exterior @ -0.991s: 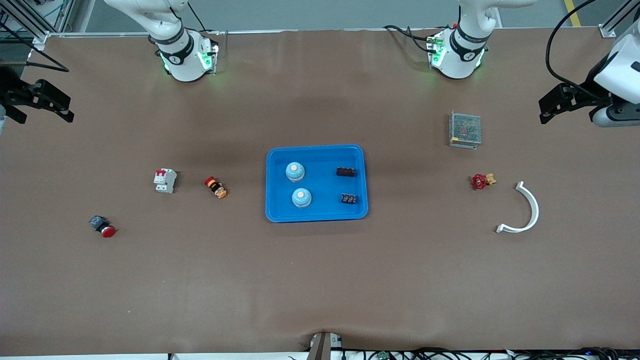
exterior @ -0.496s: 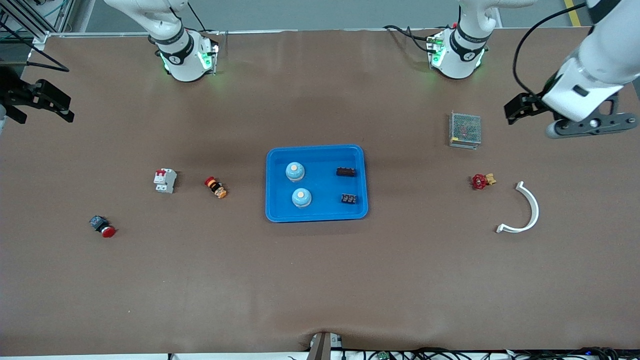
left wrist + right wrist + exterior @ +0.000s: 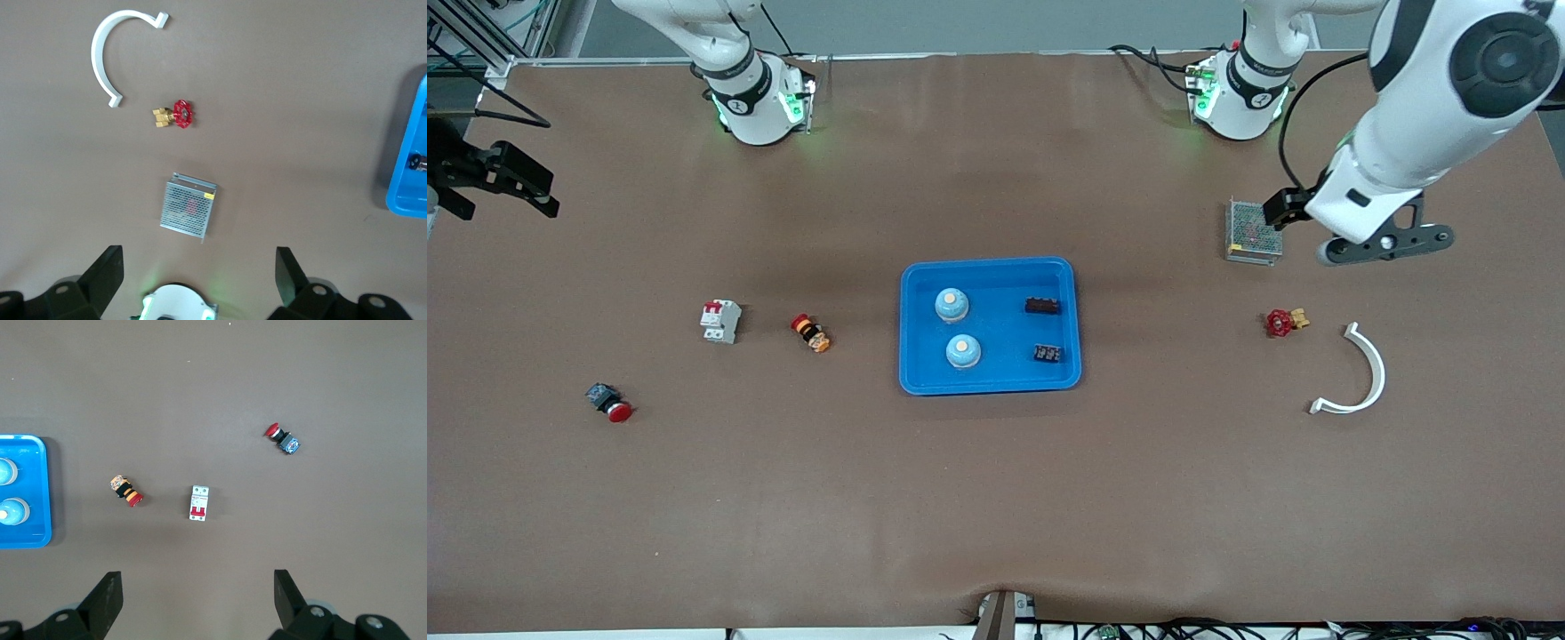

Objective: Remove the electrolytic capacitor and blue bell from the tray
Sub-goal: 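Move the left gripper toward the brown capacitors in the blue tray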

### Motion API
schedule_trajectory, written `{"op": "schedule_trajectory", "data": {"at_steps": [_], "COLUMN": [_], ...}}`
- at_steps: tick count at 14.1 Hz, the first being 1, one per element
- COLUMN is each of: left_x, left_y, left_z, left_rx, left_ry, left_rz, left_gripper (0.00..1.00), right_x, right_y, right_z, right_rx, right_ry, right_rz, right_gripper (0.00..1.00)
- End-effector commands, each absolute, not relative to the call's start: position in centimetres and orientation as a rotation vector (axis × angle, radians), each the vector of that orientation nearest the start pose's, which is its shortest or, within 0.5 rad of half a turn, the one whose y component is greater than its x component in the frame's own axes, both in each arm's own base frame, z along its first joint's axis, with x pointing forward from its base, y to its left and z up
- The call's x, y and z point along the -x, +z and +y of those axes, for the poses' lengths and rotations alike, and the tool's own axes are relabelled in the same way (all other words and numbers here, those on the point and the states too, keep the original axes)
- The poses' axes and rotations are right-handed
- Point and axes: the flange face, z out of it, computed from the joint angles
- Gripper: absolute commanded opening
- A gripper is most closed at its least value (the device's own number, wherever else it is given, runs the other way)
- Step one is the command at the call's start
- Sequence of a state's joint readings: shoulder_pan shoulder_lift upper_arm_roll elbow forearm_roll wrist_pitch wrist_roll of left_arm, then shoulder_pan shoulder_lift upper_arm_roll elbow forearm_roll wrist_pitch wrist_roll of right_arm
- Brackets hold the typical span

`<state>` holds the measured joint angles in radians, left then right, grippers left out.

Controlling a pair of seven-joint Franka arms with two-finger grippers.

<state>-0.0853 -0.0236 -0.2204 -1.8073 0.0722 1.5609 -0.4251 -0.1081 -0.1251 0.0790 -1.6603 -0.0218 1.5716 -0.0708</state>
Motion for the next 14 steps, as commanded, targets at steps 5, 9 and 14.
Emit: {"op": "schedule_trajectory", "data": {"at_steps": [5, 9, 14], "left_x": [-47.7, -46.2, -45.5], "left_y": [45.9, 40.9, 35.0], "left_z": [-21.6, -25.3, -31.3], "left_rx": [2.964, 2.958, 2.939], "left_ry": [0.205, 0.179, 0.177], "left_rz": [-0.444, -0.643, -0.889], "left_gripper": [1.0, 1.0, 1.0], "right_x": [-51.7, -51.9, -53.1], "right_y": [65.4, 65.3, 64.6], "right_z": [-1.1, -1.0, 1.6], "right_rx": [3.16, 3.16, 3.137], "right_ry": [-0.068, -0.075, -0.12], "right_rz": [-0.074, -0.082, -0.151], "right_gripper": [1.0, 1.0, 1.0]}}
